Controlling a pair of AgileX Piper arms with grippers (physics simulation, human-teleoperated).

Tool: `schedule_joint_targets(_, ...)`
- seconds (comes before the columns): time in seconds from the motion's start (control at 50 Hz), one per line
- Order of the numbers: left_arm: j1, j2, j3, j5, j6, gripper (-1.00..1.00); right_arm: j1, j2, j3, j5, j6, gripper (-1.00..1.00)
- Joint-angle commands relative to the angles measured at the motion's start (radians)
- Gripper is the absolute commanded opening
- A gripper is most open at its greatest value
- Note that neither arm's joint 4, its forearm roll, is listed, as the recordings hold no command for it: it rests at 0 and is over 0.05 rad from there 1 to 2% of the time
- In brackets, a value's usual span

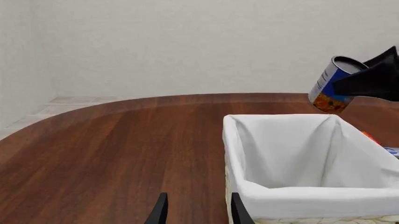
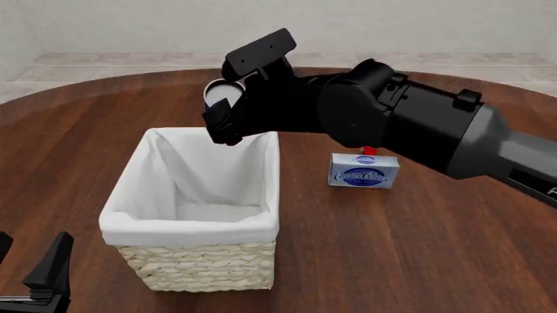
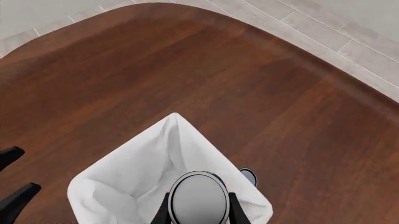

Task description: Pick up the alphabet soup and put it in the basket.

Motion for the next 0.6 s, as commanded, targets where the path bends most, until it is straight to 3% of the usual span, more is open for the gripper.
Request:
schedule_joint_targets(0.02,0.0,0.0,0.0,0.0,0.0,1.0,0.009,0.01,-0.006,-0.008,0.022,-1.0)
schedule_joint_targets(0.6,0.0,0.0,0.0,0.0,0.0,1.0,0.027,0.101,-0.039,-0.001,0.035,-1.0)
